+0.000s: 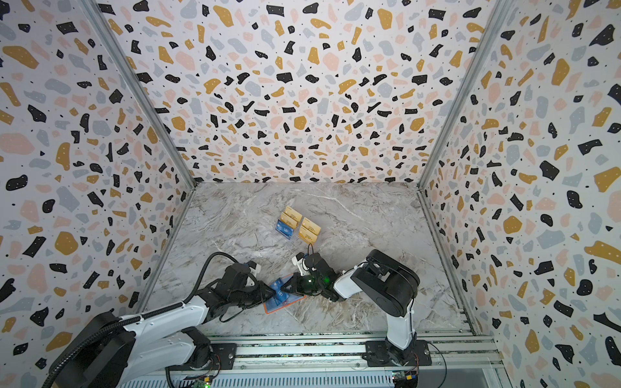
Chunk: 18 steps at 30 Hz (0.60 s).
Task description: Put the credit cards into the card holder
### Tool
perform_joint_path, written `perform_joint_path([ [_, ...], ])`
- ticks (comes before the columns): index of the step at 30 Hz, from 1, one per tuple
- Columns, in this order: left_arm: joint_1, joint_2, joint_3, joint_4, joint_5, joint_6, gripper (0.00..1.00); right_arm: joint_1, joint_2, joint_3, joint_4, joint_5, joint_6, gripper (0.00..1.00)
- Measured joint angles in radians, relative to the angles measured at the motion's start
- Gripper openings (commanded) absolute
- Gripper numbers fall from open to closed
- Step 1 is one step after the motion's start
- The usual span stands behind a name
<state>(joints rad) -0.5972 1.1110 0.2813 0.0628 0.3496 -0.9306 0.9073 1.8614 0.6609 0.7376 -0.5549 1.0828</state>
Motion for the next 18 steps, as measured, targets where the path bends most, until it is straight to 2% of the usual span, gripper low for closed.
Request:
perform_joint_path([
  [4, 0.0, -0.072, 0.011, -0.063, -0.037, -0.01, 0.41, 0.014, -0.012, -0.005, -0.015, 0.031, -0.003, 0.19],
  [8, 0.0, -0.134, 0.058, -0.127, -0.084, -0.017, 0.48, 0.021, -0.049, -0.011, -0.093, 0.058, -0.035, 0.32],
  [14, 0.0, -0.165, 0.083, -0.224, -0.18, -0.019, 0.51, 0.037, -0.131, 0.013, -0.269, 0.109, -0.122, 0.41],
  [18, 0.0, -0.153, 0.067, -0.222, -0.185, -0.029, 0.45, 0.048, -0.139, 0.064, -0.382, 0.135, -0.182, 0.41],
])
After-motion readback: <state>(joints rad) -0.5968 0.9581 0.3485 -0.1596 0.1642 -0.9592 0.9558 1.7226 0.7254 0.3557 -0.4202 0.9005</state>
